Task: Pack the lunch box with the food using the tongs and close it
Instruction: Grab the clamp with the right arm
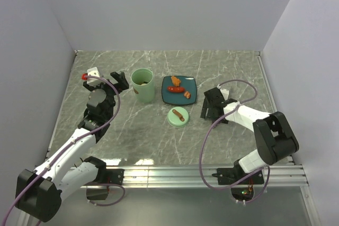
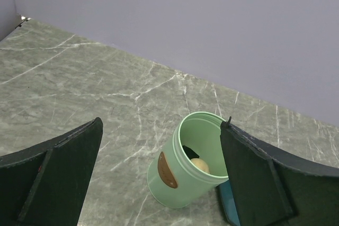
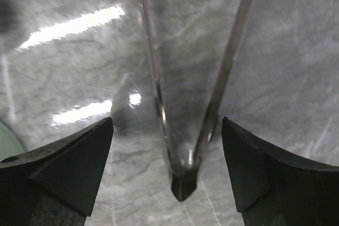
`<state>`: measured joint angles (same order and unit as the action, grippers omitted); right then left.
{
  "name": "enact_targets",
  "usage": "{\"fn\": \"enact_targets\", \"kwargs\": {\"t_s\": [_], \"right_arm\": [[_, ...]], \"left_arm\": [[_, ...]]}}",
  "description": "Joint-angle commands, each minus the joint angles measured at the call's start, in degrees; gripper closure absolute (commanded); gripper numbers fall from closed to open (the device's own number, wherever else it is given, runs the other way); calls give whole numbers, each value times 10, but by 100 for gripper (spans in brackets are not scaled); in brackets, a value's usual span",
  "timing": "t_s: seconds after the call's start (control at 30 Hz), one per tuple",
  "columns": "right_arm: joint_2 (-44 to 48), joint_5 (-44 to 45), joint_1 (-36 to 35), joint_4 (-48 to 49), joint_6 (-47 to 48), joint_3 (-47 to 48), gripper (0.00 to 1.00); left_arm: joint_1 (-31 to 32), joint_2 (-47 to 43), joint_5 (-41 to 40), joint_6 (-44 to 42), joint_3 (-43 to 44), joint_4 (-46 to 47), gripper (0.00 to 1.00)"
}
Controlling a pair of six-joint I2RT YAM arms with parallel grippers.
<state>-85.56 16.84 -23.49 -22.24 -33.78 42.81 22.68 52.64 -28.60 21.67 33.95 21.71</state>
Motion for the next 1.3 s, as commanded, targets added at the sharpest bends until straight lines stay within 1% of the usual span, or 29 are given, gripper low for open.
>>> {"fn": "enact_targets", "kwargs": {"t_s": [0.0, 0.1, 0.2, 0.27, 0.33, 0.43, 0.5, 0.57, 0.63, 0.67, 0.9, 1.07, 1.17, 1.27], "right_arm": [[-5, -10, 7, 11, 4, 25, 11], [-14, -30, 20, 19, 9, 29, 17], [-36, -43, 32, 26, 18, 41, 30], [-53, -56, 36, 36, 27, 50, 42], [-72, -45, 36, 26, 26, 61, 57], [-69, -47, 36, 30, 33, 65, 73], [-53, -52, 34, 29, 44, 70, 76], [-39, -34, 28, 13, 62, 86, 81], [-17, 39, 8, -31, 70, 111, 82], [-10, 54, 0, -41, 71, 116, 82], [67, 76, -59, -55, 93, 146, 77], [101, 75, -107, -53, 114, 174, 75], [123, 44, -125, -35, 144, 180, 74], [134, -17, -129, -4, 159, 174, 73]], "left_arm": [[-3, -13, -8, -12, -6, 24, 1], [-2, -17, -6, -13, -8, 25, 1], [-3, -18, -8, -13, -8, 23, 1], [-2, -22, -7, -13, -10, 24, 1], [-2, -25, -8, -13, -11, 25, 0], [-2, -25, -5, -12, -13, 28, 1], [-3, -25, -2, -12, -13, 29, 1], [-3, -20, -1, -12, -12, 28, 1], [-2, -18, 0, -12, -11, 28, 1], [-2, -18, 1, -12, -12, 30, 0], [-3, -17, 7, -10, -12, 30, 1], [-3, -20, 10, -8, -13, 31, 1], [-3, -20, 12, -8, -13, 32, 1], [-3, -19, 12, -8, -12, 30, 1]]}}
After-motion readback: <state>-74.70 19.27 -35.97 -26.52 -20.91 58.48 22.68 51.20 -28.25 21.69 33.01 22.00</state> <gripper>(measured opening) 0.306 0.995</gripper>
